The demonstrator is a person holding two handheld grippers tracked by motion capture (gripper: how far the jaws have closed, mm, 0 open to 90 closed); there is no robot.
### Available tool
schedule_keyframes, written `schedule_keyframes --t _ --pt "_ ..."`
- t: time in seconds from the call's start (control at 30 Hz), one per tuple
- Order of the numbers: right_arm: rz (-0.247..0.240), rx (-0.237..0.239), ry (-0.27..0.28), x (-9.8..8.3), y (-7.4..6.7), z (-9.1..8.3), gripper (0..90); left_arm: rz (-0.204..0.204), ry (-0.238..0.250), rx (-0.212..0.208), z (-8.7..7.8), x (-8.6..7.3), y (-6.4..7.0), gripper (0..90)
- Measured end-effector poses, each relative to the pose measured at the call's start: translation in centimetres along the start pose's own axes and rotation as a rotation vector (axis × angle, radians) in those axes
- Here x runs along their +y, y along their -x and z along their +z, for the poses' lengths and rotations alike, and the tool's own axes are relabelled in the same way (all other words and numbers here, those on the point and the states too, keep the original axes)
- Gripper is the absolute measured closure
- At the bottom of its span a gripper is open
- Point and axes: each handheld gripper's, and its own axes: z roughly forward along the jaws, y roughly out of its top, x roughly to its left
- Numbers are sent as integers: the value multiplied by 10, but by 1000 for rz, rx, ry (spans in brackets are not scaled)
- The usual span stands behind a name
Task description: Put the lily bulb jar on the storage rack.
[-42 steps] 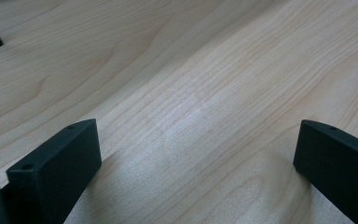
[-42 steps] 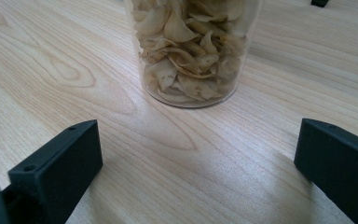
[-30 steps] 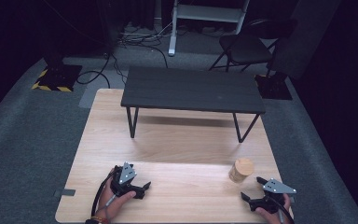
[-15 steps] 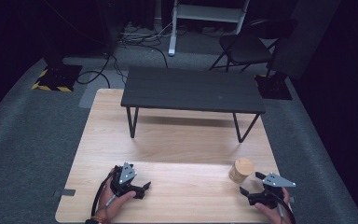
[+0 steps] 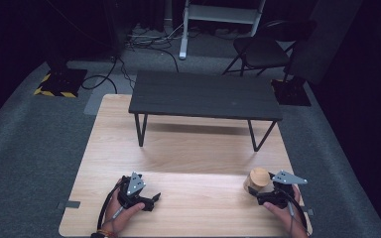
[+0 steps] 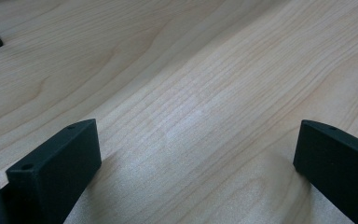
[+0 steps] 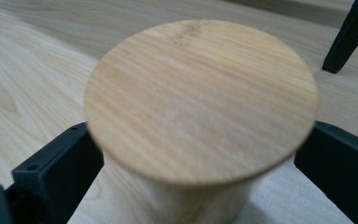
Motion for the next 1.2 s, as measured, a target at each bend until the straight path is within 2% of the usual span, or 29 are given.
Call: schedule_keyframes --t 0.07,0.13,0.2,0.33,0.53,0.63,0.73,0.83,1.2 --pt "-7 17 -5 2 3 4 11 0 0 0 0 0 0 5" --pt "-16 13 -14 5 2 9 18 0 0 0 0 0 0 5" --pt "-33 29 -26 7 4 13 88 0 -1 0 0 0 0 6" --pt "-51 24 -43 10 3 20 236 0 0 0 0 0 0 5" --pt "-58 6 -39 11 0 22 244 0 -1 1 0 0 0 5" --pt "-60 1 -56 17 -2 23 245 1 -2 1 0 1 0 6" --pt "-68 -3 -42 25 -6 19 245 0 -2 1 0 1 0 5" --pt "-81 2 -23 40 -9 12 246 0 -1 2 0 1 0 5" --pt "-148 6 21 119 -22 -7 246 0 -1 2 0 1 0 5"
